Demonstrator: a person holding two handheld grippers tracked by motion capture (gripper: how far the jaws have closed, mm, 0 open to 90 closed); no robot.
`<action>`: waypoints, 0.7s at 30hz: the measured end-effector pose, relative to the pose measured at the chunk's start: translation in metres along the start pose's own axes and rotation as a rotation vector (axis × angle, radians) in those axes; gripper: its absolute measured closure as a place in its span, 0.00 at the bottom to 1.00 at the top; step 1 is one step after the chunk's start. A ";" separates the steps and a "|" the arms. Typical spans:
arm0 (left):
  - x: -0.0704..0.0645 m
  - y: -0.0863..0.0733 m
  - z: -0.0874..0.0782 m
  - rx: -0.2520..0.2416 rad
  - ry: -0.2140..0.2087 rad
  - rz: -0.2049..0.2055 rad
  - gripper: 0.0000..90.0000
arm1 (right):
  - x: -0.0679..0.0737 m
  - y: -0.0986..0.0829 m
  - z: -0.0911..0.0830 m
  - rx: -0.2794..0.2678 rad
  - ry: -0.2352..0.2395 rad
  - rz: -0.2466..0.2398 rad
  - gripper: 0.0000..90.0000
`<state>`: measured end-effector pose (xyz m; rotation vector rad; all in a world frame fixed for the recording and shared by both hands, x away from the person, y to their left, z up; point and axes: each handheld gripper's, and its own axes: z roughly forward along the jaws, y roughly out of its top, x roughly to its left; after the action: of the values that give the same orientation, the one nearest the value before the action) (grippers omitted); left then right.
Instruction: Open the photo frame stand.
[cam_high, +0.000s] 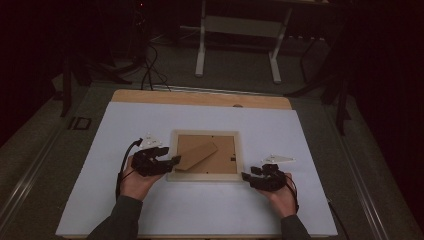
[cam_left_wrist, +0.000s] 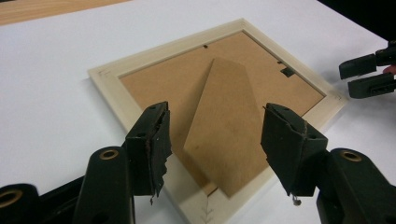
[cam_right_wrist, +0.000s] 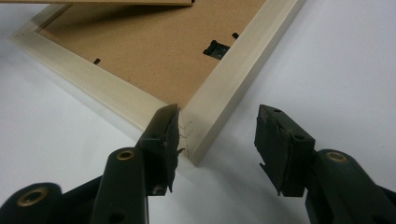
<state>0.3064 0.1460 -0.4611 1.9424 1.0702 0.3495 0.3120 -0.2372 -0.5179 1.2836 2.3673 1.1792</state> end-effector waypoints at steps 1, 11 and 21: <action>0.000 0.000 0.000 0.000 0.000 0.000 0.48 | 0.000 0.000 0.000 0.000 0.000 0.000 0.54; 0.002 0.020 0.017 0.052 -0.062 0.031 0.49 | -0.003 0.000 -0.003 -0.006 -0.008 0.005 0.54; 0.010 0.034 0.041 0.134 -0.135 0.036 0.49 | -0.003 0.001 -0.004 -0.009 -0.013 0.004 0.53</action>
<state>0.3556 0.1224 -0.4593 2.0746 0.9935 0.1668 0.3122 -0.2413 -0.5157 1.2897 2.3491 1.1775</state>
